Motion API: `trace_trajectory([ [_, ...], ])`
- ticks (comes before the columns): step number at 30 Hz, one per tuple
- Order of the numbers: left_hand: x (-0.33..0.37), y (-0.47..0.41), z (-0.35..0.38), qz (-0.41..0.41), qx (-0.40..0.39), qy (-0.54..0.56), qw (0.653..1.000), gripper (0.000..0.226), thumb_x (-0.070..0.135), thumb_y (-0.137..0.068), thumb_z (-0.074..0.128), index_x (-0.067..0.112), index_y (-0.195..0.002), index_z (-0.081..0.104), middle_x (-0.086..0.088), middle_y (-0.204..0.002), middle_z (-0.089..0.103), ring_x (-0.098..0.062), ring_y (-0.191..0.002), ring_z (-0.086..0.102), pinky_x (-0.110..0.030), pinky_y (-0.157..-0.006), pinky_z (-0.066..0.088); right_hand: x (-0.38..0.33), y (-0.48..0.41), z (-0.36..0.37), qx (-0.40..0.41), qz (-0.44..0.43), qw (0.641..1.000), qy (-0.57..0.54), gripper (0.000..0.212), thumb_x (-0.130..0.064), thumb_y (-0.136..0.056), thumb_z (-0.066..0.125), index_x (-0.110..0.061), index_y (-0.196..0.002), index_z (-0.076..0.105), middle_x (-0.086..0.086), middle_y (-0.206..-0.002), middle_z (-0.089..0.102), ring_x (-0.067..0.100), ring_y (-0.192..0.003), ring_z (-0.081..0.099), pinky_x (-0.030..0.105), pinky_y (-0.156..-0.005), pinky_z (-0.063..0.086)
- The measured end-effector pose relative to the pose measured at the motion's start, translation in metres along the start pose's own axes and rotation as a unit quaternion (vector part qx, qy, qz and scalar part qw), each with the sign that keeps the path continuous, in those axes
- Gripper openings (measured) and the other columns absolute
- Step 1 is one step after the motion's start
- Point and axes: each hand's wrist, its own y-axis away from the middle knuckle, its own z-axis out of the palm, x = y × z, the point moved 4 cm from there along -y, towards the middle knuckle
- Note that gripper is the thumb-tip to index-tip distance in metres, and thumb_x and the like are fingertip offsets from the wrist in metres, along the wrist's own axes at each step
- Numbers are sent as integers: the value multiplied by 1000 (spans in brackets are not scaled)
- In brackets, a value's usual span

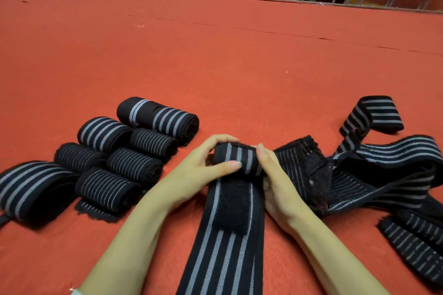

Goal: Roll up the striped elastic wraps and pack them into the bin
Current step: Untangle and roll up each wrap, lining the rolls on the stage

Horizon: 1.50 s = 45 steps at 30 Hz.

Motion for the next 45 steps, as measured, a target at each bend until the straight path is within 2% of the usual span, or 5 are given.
trace_trajectory([
  [10,-8,-4,7,-33,-13,17,999,51,51,-86,58,53,-132,36,21,-126,57,3,-114,58,-18,-93,47,-6,5,1,-25,-49,997,51,42,-33,-82,58,-22,-121,47,4,-109,67,10,-96,67,21,-78,53],
  [24,2,-4,2,92,31,-94,991,47,5,-79,71,30,-116,59,16,-112,64,-3,-108,58,-22,-95,46,-1,-2,-1,20,-14,1000,0,53,-53,-80,63,-16,-117,55,11,-119,66,25,-112,63,51,-102,46],
  [30,-1,-3,4,17,42,-72,996,41,60,-91,41,47,-129,49,21,-85,63,6,-72,58,-29,-56,42,-5,-1,0,-8,-46,999,0,27,-30,-82,60,-14,-104,53,11,-104,66,22,-101,65,37,-91,52],
  [39,-2,-1,13,42,2,-16,999,29,30,-89,55,21,-116,54,7,-105,62,-6,-99,59,-22,-89,46,-6,3,2,-1,-51,998,36,48,-63,-79,51,-32,-116,49,0,-116,64,11,-104,65,32,-92,51],
  [45,-1,-1,7,67,13,-76,995,47,46,-82,60,36,-127,50,1,-130,52,-12,-125,49,-39,-111,35,-7,1,1,4,-48,998,29,43,-35,-80,64,-29,-120,49,0,-113,68,15,-104,66,33,-92,52],
])
